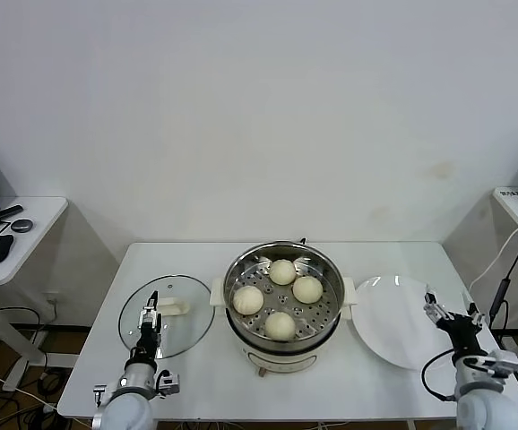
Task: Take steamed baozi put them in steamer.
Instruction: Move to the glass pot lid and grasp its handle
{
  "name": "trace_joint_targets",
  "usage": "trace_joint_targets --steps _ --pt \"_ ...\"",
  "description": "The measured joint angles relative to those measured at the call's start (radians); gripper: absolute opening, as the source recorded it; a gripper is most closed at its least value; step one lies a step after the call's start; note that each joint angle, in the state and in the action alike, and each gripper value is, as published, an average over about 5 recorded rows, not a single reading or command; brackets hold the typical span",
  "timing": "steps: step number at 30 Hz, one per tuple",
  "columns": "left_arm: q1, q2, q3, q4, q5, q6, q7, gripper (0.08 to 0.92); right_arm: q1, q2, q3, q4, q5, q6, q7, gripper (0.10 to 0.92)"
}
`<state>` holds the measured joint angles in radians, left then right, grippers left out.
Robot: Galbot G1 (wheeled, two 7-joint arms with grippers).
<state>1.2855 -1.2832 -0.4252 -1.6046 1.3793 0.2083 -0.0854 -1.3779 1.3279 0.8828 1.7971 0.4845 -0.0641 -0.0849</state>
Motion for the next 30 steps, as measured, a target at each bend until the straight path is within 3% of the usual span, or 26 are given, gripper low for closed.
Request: trace_joint_targets --steps 30 --pt "-0.133 0.0 0.02 0.183 -0.06 0.025 -0.072 0.823 -0.065 0.056 0.045 0.033 -0.034 0.016 0.012 0.823"
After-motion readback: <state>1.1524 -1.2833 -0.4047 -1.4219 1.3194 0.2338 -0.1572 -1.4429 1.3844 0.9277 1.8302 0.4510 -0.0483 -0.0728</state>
